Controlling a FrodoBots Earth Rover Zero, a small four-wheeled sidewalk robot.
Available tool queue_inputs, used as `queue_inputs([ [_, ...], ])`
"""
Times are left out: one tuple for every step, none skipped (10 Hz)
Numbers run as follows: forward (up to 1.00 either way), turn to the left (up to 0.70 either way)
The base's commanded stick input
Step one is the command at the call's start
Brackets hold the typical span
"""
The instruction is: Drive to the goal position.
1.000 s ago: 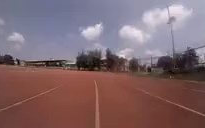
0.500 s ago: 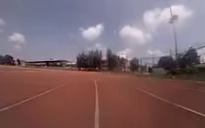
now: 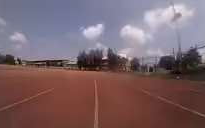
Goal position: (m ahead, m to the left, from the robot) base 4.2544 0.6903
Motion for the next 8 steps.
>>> queue_inputs([
  [0.70, -0.23],
  [0.70, -0.32],
  [0.70, -0.35],
  [0.70, -0.35],
  [0.70, -0.35],
  [0.70, -0.35],
  [0.70, -0.35],
  [0.70, -0.35],
])
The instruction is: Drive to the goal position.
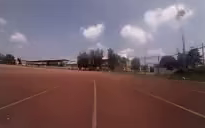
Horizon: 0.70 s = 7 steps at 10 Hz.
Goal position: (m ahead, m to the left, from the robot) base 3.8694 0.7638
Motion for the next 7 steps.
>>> queue_inputs([
  [0.70, -0.35],
  [0.70, -0.35],
  [0.70, -0.35],
  [0.70, -0.35],
  [0.70, -0.35],
  [0.70, -0.35],
  [0.70, -0.25],
])
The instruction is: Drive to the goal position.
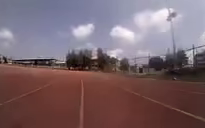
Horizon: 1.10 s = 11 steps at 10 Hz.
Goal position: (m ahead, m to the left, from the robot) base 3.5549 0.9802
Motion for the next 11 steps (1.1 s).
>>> queue_inputs([
  [0.70, -0.04],
  [0.70, 0.00],
  [0.70, 0.00],
  [0.70, 0.00],
  [0.70, 0.00],
  [0.70, 0.00],
  [0.70, 0.00],
  [0.70, 0.00],
  [0.70, 0.00],
  [0.70, 0.00],
  [0.70, 0.00],
])
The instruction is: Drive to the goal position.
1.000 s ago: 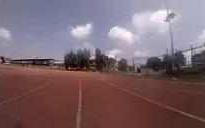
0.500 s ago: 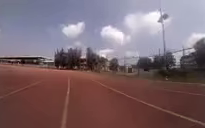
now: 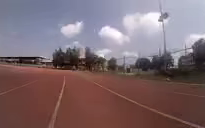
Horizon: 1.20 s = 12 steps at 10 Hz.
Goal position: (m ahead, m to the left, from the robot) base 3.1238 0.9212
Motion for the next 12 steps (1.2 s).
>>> queue_inputs([
  [0.70, 0.00],
  [0.70, 0.00],
  [0.70, 0.00],
  [0.70, 0.00],
  [0.70, 0.00],
  [0.70, 0.00],
  [0.70, 0.00],
  [0.70, 0.00],
  [0.70, 0.00],
  [0.70, 0.00],
  [0.70, 0.00],
  [0.70, 0.00],
])
